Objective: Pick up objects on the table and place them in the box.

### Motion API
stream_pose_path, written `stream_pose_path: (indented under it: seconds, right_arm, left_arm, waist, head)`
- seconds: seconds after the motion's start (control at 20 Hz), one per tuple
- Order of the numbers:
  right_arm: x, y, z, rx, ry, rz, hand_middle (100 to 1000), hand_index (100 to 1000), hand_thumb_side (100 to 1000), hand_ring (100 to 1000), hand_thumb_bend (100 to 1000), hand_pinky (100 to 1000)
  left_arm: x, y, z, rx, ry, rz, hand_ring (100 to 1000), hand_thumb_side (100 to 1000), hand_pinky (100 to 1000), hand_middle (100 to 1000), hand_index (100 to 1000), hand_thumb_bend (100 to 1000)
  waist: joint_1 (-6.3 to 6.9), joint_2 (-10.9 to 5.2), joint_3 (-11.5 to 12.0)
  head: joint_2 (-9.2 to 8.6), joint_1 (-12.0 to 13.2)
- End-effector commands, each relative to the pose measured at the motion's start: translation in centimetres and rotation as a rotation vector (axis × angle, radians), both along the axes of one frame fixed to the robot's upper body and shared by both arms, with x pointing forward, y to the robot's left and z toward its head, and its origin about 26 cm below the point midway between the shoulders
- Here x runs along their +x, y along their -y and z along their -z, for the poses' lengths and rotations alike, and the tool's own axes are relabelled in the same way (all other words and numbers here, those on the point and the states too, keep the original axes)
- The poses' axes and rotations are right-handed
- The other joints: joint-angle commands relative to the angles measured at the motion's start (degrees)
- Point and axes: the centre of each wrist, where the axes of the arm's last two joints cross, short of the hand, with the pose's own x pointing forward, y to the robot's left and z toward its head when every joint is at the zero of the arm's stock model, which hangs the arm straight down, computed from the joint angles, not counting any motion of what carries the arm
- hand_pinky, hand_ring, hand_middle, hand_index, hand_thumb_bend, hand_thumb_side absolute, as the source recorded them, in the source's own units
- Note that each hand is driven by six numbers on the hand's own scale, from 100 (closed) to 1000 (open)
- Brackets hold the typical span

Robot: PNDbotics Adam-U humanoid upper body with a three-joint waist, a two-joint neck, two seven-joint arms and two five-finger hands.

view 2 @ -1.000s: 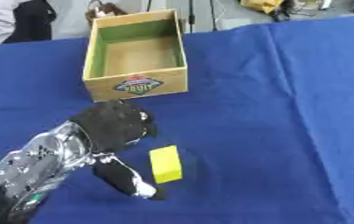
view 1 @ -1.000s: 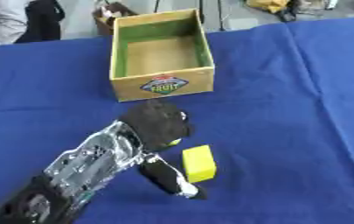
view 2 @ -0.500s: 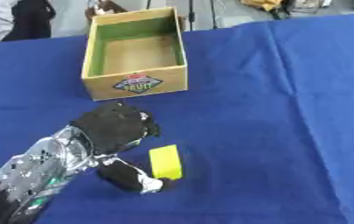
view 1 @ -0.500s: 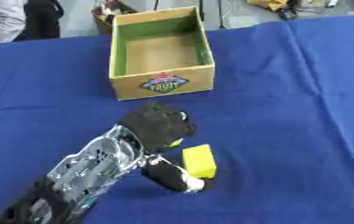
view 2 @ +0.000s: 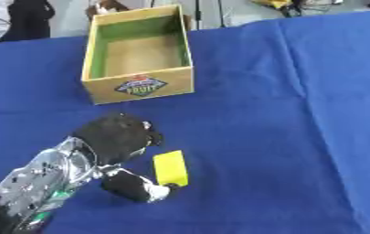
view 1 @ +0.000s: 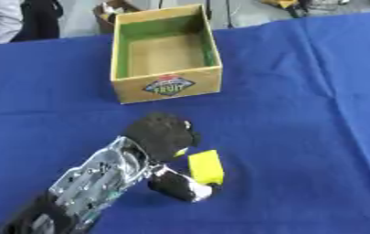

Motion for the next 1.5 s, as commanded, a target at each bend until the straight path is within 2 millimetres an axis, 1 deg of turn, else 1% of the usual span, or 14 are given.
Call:
stream_pose_path:
  seconds: [0.05, 0.15, 0.2, 0.35, 0.55, 0.75, 0.9, 1.2, 1.3, 1.35, 1.5]
  right_arm:
    - [-0.2, 0.0, -0.9, -0.019, 0.026, 0.000, 665, 780, 637, 651, 100, 735]
    - [-0.2, 0.0, -0.9, -0.020, 0.025, -0.001, 664, 779, 638, 651, 100, 736]
    - [-0.2, -0.1, -0.9, -0.021, 0.025, -0.001, 662, 777, 638, 650, 100, 736]
    - [-0.2, -0.1, -0.9, -0.021, 0.025, -0.003, 660, 775, 639, 651, 100, 736]
    - [-0.2, -0.1, -0.9, -0.022, 0.025, -0.003, 659, 775, 640, 651, 100, 736]
    - [-0.2, -0.1, -0.9, -0.020, 0.026, -0.003, 659, 775, 639, 652, 100, 737]
    - [-0.2, -0.1, -0.9, -0.019, 0.026, -0.002, 659, 775, 639, 653, 100, 738]
    - [-0.2, -0.2, -0.8, -0.017, 0.024, -0.002, 658, 775, 640, 653, 100, 739]
    - [-0.2, -0.1, -0.8, -0.016, 0.025, -0.001, 658, 775, 640, 653, 100, 739]
    - [-0.2, -0.1, -0.8, -0.016, 0.025, -0.001, 658, 775, 639, 653, 100, 739]
    - [-0.2, -0.1, -0.8, -0.014, 0.026, 0.000, 658, 775, 637, 653, 100, 739]
  left_arm:
    - [-0.2, -0.1, -0.7, -0.032, 0.022, -0.001, 596, 1000, 465, 603, 842, 481]
    - [-0.3, 0.0, -0.7, -0.043, 0.018, -0.001, 599, 1000, 461, 635, 850, 487]
    - [-0.3, 0.0, -0.7, -0.047, 0.014, 0.000, 601, 1000, 457, 668, 851, 489]
    - [-0.3, 0.1, -0.6, -0.063, 0.007, 0.006, 600, 1000, 451, 677, 855, 483]
    - [-0.3, 0.1, -0.5, -0.073, 0.003, 0.007, 582, 1000, 440, 633, 843, 450]
    - [-0.3, 0.1, -0.3, -0.074, -0.011, 0.001, 561, 995, 416, 604, 838, 384]
    - [-0.1, 0.2, 0.1, -0.076, -0.030, -0.008, 531, 953, 378, 572, 828, 331]
    - [0.2, 0.4, 0.7, -0.098, -0.044, -0.010, 490, 890, 314, 534, 807, 261]
    - [0.4, 0.5, 1.0, -0.101, -0.053, -0.010, 487, 878, 304, 533, 801, 258]
    - [0.4, 0.5, 1.2, -0.101, -0.059, -0.009, 489, 869, 300, 536, 801, 280]
    - [0.6, 0.7, 1.5, -0.096, -0.079, -0.001, 490, 864, 299, 539, 802, 297]
  waist:
    - [-0.26, -0.79, -0.14]
    - [-0.22, -0.67, -0.20]
    - [-0.21, -0.63, -0.23]
    - [-0.18, -0.51, -0.26]
    - [-0.19, -0.43, -0.27]
    - [-0.19, -0.34, -0.32]
    - [-0.19, -0.24, -0.36]
    - [-0.08, -0.14, -0.43]
    - [-0.06, -0.13, -0.50]
    - [-0.05, -0.13, -0.53]
    - [-0.02, -0.14, -0.59]
  head:
    - [-0.47, -0.08]
    - [-0.55, -0.10]
    - [-0.57, -0.11]
    - [-0.69, -0.14]
    - [-0.89, -0.14]
    - [-0.92, -0.11]
    - [-0.96, -0.11]
    - [-1.04, -0.10]
    - [-1.10, -0.09]
    - [-1.09, -0.09]
    - [-1.11, -0.07]
